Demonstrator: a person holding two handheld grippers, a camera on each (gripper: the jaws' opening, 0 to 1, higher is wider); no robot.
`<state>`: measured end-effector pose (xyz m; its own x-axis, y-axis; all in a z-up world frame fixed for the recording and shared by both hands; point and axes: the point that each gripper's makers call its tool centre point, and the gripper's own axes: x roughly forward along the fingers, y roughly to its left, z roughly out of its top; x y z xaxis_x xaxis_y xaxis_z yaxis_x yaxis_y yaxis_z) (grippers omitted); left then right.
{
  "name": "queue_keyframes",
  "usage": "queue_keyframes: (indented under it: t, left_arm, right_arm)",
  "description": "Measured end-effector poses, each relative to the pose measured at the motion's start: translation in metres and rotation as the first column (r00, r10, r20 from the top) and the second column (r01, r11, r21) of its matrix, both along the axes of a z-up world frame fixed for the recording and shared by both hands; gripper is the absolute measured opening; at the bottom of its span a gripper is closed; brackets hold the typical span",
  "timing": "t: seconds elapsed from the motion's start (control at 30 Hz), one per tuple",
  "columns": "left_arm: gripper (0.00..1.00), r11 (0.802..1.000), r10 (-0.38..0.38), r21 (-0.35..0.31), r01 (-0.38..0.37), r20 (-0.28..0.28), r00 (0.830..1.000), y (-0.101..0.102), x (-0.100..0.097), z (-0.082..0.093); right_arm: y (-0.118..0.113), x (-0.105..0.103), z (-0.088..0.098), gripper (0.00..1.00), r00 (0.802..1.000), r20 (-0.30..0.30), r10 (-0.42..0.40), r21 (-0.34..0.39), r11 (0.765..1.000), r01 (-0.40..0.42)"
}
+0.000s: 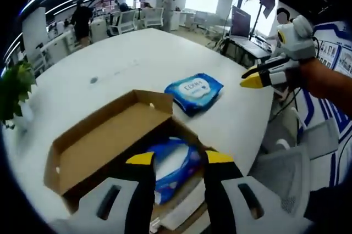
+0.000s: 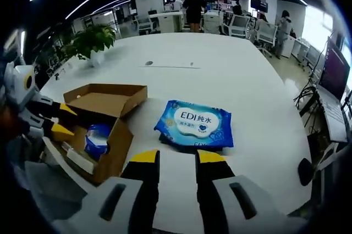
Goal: Operate the shoe box by opening the lid, removing the specified soft item, and placing it in the target area until the item is outside and the box remains undamaged.
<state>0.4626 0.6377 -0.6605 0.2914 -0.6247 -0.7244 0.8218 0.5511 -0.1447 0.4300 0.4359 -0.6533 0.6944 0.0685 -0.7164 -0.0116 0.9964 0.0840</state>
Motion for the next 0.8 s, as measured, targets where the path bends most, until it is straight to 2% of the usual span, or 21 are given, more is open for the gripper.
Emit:
queue_keyframes:
  t: [0.3,0.5,0.8]
  left_arm:
    - [0.32,0.998,0.055,0.0,-0.055,-0.01,0.998,0.037,0.0,-0.001]
    - [0.31,0.996,0.088,0.022,-0.088,-0.044,0.995,0.059,0.002,-0.021]
    - [0.27,0.992,0.127,0.023,-0.126,-0.063,0.99,0.062,0.01,-0.033]
  right_arm:
    - [0.042,-0.001,0.001,0.23,0.999,-0.005,0.042,0.007,0.999,-0.042]
    - [0.059,-0.002,0.0,0.23,0.998,-0.006,0.061,0.009,0.998,-0.061]
    - [0.073,-0.002,-0.008,0.22,0.995,-0.026,0.095,0.012,0.995,-0.095]
